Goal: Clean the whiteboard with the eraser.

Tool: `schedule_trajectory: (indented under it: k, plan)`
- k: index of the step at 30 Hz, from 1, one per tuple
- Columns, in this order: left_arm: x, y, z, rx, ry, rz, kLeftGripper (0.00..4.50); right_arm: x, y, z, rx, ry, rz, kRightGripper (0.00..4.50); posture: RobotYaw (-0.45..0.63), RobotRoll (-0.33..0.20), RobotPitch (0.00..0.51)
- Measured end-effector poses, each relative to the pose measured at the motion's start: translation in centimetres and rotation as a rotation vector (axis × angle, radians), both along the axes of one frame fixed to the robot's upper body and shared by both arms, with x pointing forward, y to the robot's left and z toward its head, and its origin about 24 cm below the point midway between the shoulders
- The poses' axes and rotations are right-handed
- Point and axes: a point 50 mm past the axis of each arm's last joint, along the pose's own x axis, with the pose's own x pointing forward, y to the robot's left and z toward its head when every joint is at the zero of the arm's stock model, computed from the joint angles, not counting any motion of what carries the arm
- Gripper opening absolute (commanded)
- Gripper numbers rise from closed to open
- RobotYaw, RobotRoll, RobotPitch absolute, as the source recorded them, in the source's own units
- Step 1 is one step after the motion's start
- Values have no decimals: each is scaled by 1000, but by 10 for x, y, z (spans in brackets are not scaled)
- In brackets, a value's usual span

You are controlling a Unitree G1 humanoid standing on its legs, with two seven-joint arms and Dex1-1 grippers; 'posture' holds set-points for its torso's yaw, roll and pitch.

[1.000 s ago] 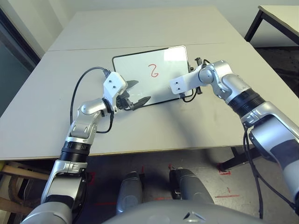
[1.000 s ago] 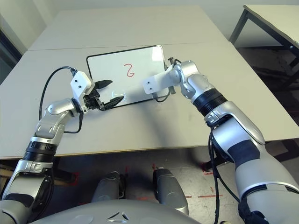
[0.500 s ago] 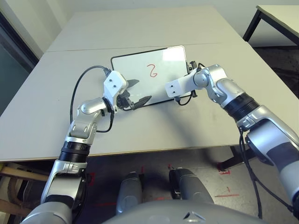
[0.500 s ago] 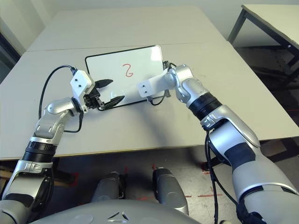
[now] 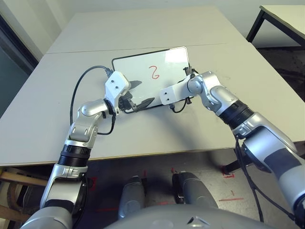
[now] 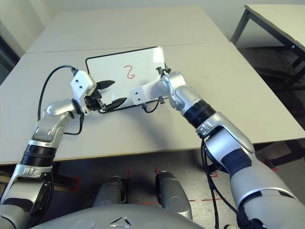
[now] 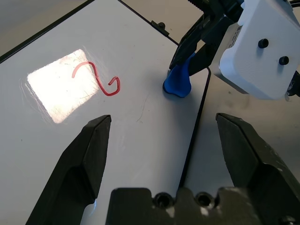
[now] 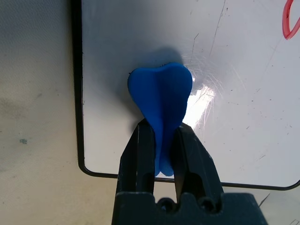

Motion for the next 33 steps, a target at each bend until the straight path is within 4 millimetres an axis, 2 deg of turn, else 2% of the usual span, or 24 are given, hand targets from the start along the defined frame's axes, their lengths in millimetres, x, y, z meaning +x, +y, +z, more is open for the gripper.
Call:
schedule_trajectory:
  k: [6, 13, 18, 25, 33]
  plan:
    - [0, 0, 0, 0, 5, 2, 4500, 3, -8, 2, -23, -6, 0, 363, -106, 0, 57]
    - [0, 1, 0, 2, 5, 5, 4500, 14, -36, 10, -83, -28, -62, 363, -110, 0, 55]
    - [0, 1, 0, 2, 4, 5, 4500, 18, -44, 12, -97, -30, -86, 363, -109, 0, 55]
    - [0, 6, 2, 11, -1, 17, 4500, 19, -39, 20, -84, -35, -80, 362, -108, 0, 58]
    - [0, 25, 10, 40, -22, 74, 4500, 19, -19, 67, -36, -110, -18, 362, -105, 0, 54]
